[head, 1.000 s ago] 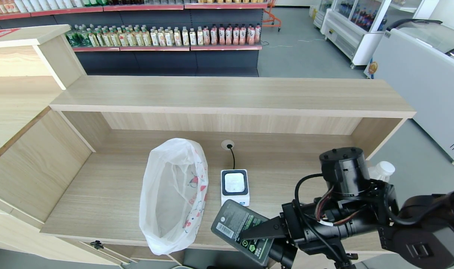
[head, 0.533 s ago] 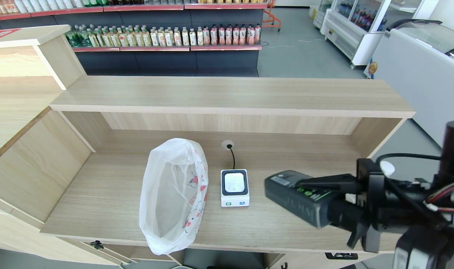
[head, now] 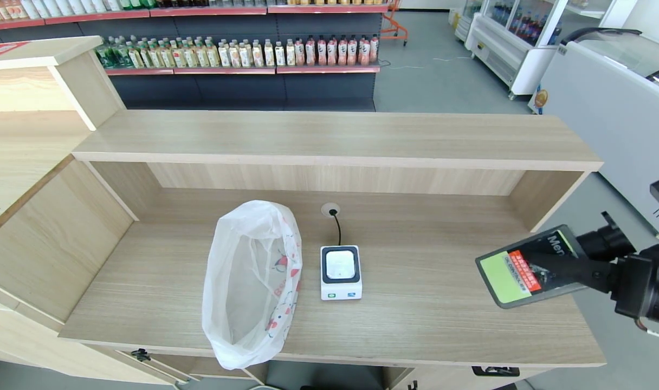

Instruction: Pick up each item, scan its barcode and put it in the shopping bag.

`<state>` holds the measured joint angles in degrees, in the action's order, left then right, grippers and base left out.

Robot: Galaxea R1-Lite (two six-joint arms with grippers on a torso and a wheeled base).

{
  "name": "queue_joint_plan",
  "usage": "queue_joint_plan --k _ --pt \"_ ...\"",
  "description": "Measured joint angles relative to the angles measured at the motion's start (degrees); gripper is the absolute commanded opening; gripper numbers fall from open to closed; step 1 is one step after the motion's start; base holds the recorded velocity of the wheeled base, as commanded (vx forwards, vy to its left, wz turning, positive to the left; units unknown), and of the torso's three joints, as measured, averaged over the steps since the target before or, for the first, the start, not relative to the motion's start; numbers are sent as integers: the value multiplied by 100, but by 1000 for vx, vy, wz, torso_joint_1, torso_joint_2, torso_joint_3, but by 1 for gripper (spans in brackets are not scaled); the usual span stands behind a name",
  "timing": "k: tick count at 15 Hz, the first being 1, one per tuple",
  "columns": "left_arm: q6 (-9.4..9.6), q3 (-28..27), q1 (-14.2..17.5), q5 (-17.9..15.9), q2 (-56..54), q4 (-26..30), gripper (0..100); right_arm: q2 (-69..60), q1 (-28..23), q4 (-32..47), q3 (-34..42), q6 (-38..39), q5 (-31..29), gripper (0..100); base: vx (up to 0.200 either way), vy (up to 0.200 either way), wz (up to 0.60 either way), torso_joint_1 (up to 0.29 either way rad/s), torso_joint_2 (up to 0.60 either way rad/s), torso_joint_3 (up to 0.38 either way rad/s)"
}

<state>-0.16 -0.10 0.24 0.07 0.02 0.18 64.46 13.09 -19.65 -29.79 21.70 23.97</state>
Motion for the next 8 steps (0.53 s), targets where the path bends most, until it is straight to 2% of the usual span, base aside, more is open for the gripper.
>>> queue_joint_plan --k 2,8 --pt "0 0 0 0 0 0 100 -123 18 362 116 380 -163 0 0 0 0 0 0 0" --pt "0 0 -4 0 0 0 100 -116 16 404 315 416 -194 0 0 0 0 0 0 0"
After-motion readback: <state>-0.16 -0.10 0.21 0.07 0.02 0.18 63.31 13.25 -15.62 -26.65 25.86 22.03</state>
